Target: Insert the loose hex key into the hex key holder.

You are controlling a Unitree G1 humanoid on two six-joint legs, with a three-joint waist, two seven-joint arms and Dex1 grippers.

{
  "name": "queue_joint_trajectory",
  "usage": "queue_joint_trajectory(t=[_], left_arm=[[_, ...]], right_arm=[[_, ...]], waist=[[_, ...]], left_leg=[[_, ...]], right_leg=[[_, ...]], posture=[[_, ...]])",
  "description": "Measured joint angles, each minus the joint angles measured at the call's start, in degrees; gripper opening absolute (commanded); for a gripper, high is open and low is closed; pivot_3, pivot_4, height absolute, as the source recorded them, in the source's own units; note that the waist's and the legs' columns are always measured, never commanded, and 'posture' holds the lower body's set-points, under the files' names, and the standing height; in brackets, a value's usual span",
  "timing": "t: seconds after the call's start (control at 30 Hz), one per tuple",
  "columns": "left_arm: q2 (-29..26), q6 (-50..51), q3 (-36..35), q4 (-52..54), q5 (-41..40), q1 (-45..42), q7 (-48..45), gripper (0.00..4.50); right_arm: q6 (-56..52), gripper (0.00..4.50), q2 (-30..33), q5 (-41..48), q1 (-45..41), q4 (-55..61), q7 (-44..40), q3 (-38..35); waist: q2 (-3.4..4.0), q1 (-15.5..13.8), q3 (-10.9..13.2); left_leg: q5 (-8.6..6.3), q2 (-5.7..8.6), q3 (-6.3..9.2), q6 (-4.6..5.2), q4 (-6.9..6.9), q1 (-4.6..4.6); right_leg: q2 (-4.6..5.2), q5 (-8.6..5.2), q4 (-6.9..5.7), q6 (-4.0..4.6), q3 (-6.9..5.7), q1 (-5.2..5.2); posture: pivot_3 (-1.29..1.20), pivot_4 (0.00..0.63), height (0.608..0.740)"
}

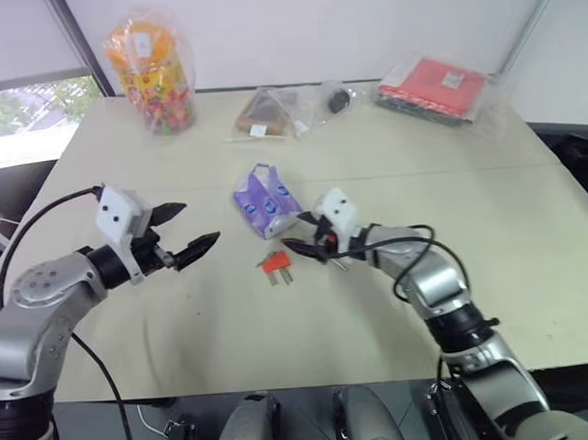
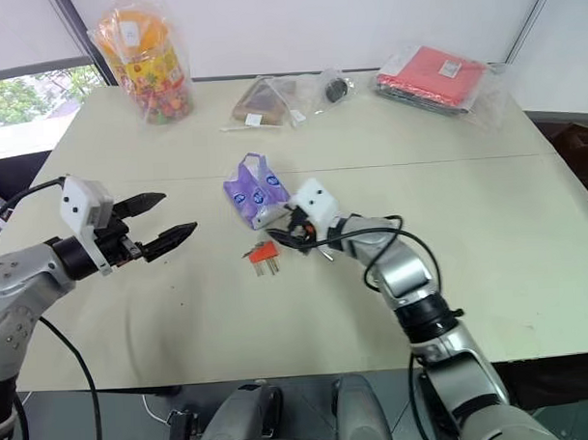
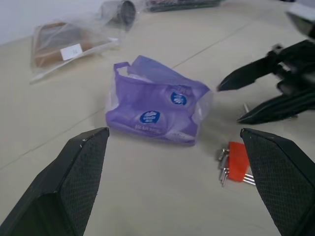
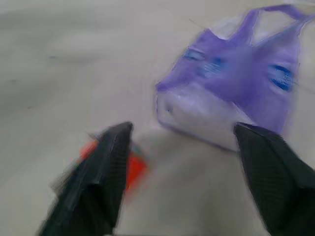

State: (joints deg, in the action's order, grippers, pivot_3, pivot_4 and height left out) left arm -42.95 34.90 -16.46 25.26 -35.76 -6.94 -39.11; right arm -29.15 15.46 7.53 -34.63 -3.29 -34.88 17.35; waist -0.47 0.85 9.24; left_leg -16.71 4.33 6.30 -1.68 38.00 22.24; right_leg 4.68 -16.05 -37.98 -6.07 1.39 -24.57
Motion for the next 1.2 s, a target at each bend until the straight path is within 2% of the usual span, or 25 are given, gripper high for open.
queue_joint_trajectory(t=[0.17,0.57,0.83,0.87,0.93,1.1,1.2], left_arm=[[0.47,0.33,-0.08,0.93,0.00,1.48,0.89,4.47],[1.35,0.61,0.02,1.79,0.16,1.77,1.64,4.47],[1.36,0.36,0.41,1.77,0.37,1.74,1.60,4.47],[1.36,0.06,0.40,1.76,0.49,1.78,1.57,4.50],[1.36,-0.53,0.36,1.76,0.87,2.00,1.53,4.50],[1.47,-0.63,0.36,1.76,1.49,2.78,1.66,4.50],[1.63,-0.80,0.36,1.76,1.53,2.79,1.82,4.50]], right_arm=[[5.22,3.34,-1.99,-4.73,-3.35,-6.81,3.74,0.28],[9.74,3.34,-3.73,-7.33,-5.16,-12.22,2.91,0.24],[16.20,3.34,-6.23,-11.12,-10.65,-26.30,4.13,0.43],[17.40,2.93,-6.38,-11.76,-11.24,-27.94,4.49,0.43],[19.73,2.48,-6.61,-12.83,-11.93,-30.63,5.08,0.46],[22.93,0.02,-6.91,-14.14,-12.23,-33.18,5.17,0.38],[23.52,0.02,-7.27,-14.34,-12.38,-33.43,5.39,0.28]], waist=[[0.00,0.04,0.00],[0.00,0.26,0.00],[0.01,0.36,0.00],[0.01,0.37,0.00],[0.01,0.37,0.00],[0.01,0.42,0.01],[0.01,0.43,0.01]], left_leg=[[0.01,0.02,0.00,-0.01,0.00,0.00],[0.01,0.01,0.01,-0.01,-0.01,0.00],[0.01,0.01,0.01,-0.02,-0.03,0.00],[0.01,0.01,0.01,-0.02,-0.03,0.00],[0.01,0.01,0.01,-0.03,-0.03,0.00],[0.02,0.01,0.01,-0.03,-0.04,0.00],[0.02,0.01,0.01,-0.03,-0.04,0.00]], right_leg=[[-0.01,0.00,0.00,0.00,0.00,0.00],[-0.03,0.00,-0.01,0.00,-0.01,-0.01],[-0.04,0.00,-0.02,0.00,-0.01,-0.02],[-0.04,0.00,-0.02,0.00,-0.01,-0.02],[-0.04,0.00,-0.02,0.00,-0.01,-0.02],[-0.04,0.00,-0.02,0.00,-0.01,-0.02],[-0.04,0.00,-0.02,0.00,-0.01,-0.02]], posture=[[0.00,0.150,0.740],[0.00,0.150,0.740],[0.00,0.150,0.740],[0.00,0.150,0.740],[0.00,0.150,0.740],[0.00,0.150,0.740],[0.00,0.150,0.740]])
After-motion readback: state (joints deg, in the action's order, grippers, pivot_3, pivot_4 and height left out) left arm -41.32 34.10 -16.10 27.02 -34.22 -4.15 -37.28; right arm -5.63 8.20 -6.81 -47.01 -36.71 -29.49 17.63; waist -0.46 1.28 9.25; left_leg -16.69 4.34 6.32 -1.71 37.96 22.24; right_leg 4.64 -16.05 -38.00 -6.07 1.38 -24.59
